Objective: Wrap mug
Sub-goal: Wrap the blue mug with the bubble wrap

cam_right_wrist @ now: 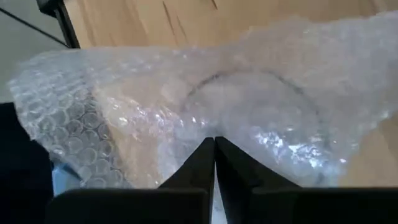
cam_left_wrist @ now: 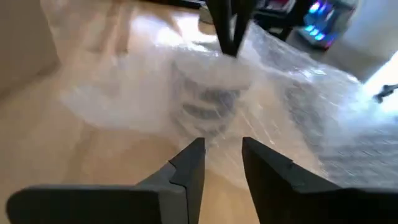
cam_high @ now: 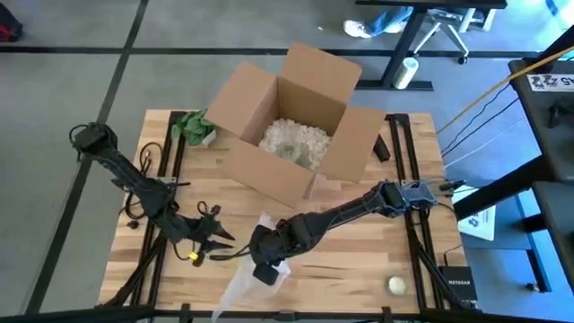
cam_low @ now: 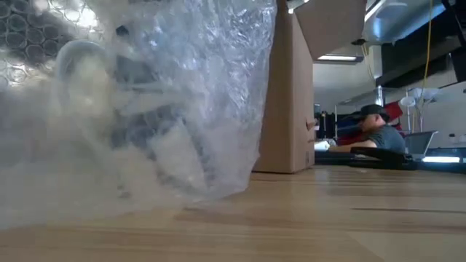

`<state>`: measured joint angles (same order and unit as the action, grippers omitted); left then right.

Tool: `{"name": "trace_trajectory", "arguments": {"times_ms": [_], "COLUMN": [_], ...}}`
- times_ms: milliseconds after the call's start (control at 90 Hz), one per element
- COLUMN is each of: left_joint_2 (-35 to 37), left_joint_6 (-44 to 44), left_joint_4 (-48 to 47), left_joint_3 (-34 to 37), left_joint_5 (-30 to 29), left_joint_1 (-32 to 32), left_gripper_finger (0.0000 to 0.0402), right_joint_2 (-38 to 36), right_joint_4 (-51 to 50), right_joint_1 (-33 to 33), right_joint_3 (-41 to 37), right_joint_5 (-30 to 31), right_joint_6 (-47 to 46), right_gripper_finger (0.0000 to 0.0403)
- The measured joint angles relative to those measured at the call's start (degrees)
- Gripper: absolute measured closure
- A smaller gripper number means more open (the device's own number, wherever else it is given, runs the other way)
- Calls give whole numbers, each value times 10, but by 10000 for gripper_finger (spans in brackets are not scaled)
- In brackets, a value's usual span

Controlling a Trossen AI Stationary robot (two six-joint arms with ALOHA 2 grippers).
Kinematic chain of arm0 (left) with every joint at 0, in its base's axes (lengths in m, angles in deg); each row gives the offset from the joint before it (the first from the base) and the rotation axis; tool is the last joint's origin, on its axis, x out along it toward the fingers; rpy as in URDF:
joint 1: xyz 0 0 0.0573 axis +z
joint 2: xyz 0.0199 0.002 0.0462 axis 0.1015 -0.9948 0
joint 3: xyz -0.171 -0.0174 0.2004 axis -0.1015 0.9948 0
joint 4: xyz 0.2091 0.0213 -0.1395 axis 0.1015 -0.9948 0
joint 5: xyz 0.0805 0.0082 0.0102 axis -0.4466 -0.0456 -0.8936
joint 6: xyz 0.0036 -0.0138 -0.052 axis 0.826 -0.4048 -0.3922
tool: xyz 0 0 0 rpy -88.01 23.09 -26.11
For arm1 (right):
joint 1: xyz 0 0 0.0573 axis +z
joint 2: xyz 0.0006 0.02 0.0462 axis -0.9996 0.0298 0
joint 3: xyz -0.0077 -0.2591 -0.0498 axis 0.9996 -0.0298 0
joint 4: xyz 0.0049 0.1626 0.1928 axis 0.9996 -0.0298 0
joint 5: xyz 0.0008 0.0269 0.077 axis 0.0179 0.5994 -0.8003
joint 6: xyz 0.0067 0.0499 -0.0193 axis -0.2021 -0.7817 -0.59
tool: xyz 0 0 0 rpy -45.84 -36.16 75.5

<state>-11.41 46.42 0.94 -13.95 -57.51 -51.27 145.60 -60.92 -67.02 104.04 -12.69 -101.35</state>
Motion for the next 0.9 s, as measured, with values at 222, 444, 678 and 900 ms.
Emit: {"name": "trace_trajectory", "arguments": {"times_ms": [222,444,678,900], "left_joint_2": [-22,-128,-243,-313], "left_joint_6": [-116,-182,-188,-207], "left_joint_4": [1,68,123,121], "left_joint_3": [32,19,-43,-94], "left_joint_5": [0,-1,1,0], "left_joint_1": [-53,-94,-104,-105], "left_gripper_finger": [312,312,312,312], "right_joint_2": [22,57,60,59], "right_joint_4": [-6,25,46,69], "right_joint_1": [-14,-19,-19,-26], "right_joint_3": [0,1,1,2], "right_joint_5": [-18,-61,-32,73], "right_joint_6": [1,12,9,-81], "right_gripper_finger": [403,403,403,403]}}
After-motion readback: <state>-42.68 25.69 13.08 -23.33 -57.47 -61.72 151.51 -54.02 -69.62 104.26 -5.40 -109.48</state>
